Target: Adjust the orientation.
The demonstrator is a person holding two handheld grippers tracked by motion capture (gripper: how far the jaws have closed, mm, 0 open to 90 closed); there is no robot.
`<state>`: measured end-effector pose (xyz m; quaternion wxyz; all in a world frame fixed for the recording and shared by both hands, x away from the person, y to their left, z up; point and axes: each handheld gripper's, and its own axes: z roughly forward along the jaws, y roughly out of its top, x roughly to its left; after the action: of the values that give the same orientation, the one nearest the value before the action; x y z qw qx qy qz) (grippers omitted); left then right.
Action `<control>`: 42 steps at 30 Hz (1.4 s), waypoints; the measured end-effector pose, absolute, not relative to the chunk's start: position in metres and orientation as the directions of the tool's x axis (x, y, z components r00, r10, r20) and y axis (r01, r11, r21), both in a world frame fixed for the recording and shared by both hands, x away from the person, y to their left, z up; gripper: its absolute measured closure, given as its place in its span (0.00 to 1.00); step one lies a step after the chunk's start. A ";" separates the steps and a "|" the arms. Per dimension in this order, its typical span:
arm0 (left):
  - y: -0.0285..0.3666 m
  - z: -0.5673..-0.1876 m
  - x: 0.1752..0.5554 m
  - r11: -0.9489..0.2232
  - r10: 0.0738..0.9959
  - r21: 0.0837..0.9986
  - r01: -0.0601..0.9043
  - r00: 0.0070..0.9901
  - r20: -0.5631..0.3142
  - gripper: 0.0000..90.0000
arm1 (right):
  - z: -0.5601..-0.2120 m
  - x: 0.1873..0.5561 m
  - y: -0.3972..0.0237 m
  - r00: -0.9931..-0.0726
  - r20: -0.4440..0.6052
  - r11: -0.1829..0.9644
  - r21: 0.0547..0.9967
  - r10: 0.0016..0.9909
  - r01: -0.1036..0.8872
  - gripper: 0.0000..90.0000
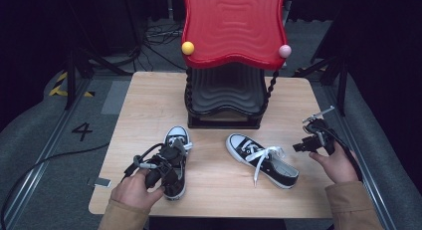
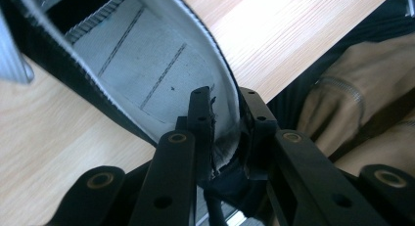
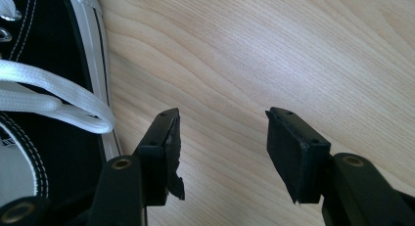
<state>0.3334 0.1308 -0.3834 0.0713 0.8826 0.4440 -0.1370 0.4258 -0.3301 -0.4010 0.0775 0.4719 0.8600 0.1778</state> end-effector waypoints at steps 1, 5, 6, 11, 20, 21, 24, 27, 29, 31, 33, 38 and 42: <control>0.135 -0.384 0.333 -0.580 0.774 0.004 0.815 0.552 -0.311 0.87 | -0.401 0.426 -0.330 -0.542 0.035 0.491 0.379 0.840 0.785 0.53; 0.148 -0.384 0.332 -0.524 0.824 -0.014 0.851 0.504 -0.258 0.91 | -0.402 0.425 -0.333 -0.537 0.036 0.486 0.379 0.843 0.788 0.52; 0.151 -0.384 0.333 -0.507 0.845 -0.026 0.862 0.491 -0.212 0.92 | -0.403 0.425 -0.333 -0.535 0.040 0.483 0.377 0.844 0.790 0.52; 0.168 -0.391 0.341 -0.424 0.891 -0.032 0.905 0.411 -0.194 0.92 | -0.405 0.425 -0.334 -0.533 0.041 0.483 0.372 0.845 0.793 0.52; 0.167 -0.389 0.347 -0.399 0.870 0.095 0.912 0.409 -0.275 0.64 | -0.408 0.425 -0.335 -0.531 0.043 0.481 0.365 0.846 0.797 0.51; 0.168 -0.389 0.348 -0.385 0.865 0.121 0.915 0.403 -0.298 0.60 | -0.408 0.425 -0.336 -0.532 0.042 0.483 0.365 0.845 0.796 0.51; 0.173 -0.389 0.350 -0.348 0.861 0.188 0.918 0.393 -0.324 0.58 | -0.409 0.424 -0.336 -0.532 0.040 0.483 0.365 0.846 0.796 0.51; 0.174 -0.393 0.353 -0.343 0.869 0.193 0.919 0.389 -0.305 0.55 | -0.410 0.424 -0.338 -0.533 0.042 0.485 0.362 0.845 0.796 0.51; 0.172 -0.399 0.356 -0.351 0.869 0.175 0.920 0.390 -0.305 0.55 | -0.412 0.424 -0.338 -0.525 0.043 0.478 0.357 0.850 0.803 0.51; 0.170 -0.401 0.357 -0.358 0.872 0.164 0.919 0.391 -0.293 0.59 | -0.413 0.423 -0.339 -0.529 0.043 0.483 0.352 0.848 0.802 0.51; 0.167 -0.402 0.358 -0.373 0.862 0.145 0.916 0.400 -0.310 0.63 | -0.414 0.423 -0.339 -0.525 0.041 0.480 0.350 0.850 0.805 0.51; 0.165 -0.408 0.362 -0.389 0.859 0.115 0.914 0.405 -0.314 0.70 | -0.417 0.421 -0.340 -0.529 0.038 0.487 0.341 0.848 0.804 0.51; 0.157 -0.416 0.366 -0.412 0.855 0.090 0.907 0.419 -0.306 0.71 | -0.418 0.420 -0.341 -0.529 0.036 0.487 0.339 0.848 0.805 0.51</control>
<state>0.3656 0.1569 -0.4159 0.1217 0.8335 0.5284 -0.1064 0.4200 -0.3405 -0.4184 0.0679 0.4806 0.8597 0.1593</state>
